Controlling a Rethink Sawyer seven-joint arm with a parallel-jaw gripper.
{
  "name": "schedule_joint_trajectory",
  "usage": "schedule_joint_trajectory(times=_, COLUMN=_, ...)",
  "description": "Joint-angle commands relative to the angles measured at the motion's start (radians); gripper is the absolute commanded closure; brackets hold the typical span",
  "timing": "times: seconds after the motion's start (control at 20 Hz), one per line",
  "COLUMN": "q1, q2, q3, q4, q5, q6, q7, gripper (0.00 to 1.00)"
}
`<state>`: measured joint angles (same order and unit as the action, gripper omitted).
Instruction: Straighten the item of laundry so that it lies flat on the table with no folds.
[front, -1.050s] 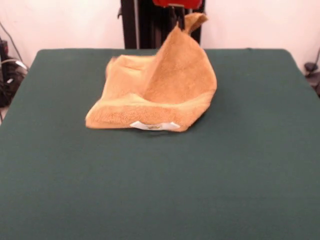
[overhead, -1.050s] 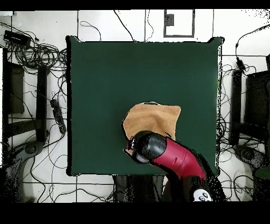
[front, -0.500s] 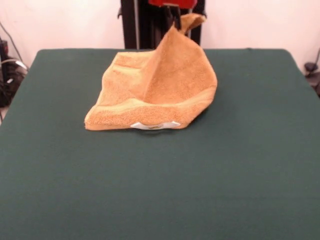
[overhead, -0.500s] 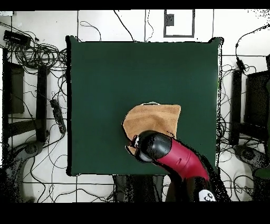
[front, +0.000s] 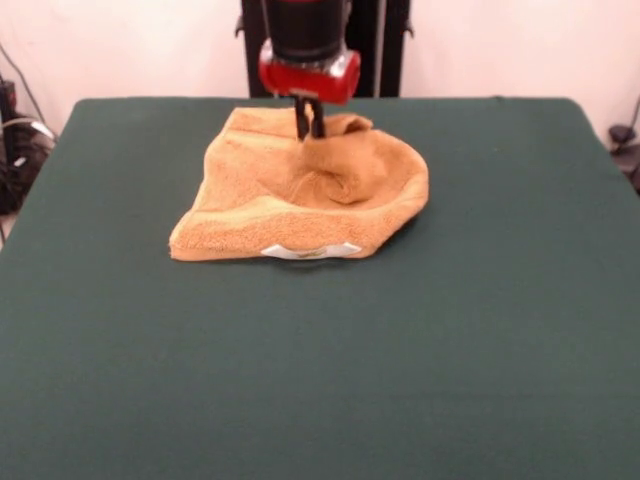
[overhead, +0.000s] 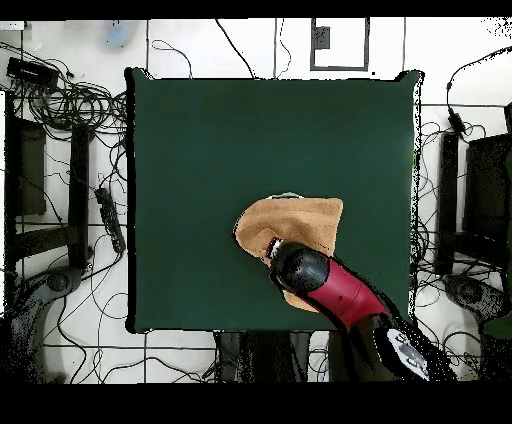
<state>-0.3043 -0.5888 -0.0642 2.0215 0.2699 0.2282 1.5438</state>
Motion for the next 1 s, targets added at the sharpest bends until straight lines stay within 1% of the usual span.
schedule_joint_trajectory(times=0.05, q1=0.0, q2=0.136, q3=0.191, q4=0.065, q5=0.037, q6=-0.105, q7=0.247, gripper=1.0)
schedule_joint_trajectory(times=0.15, q1=-0.009, q2=0.138, q3=0.208, q4=0.076, q5=0.045, q6=-0.113, q7=0.26, gripper=1.0)
schedule_joint_trajectory(times=0.3, q1=-0.002, q2=0.128, q3=0.227, q4=0.106, q5=0.063, q6=-0.132, q7=0.298, gripper=1.0)
schedule_joint_trajectory(times=0.7, q1=0.022, q2=0.123, q3=0.222, q4=0.119, q5=0.084, q6=-0.157, q7=0.338, gripper=1.0)
schedule_joint_trajectory(times=1.0, q1=0.105, q2=0.04, q3=0.154, q4=0.138, q5=0.129, q6=-0.051, q7=0.377, gripper=1.0)
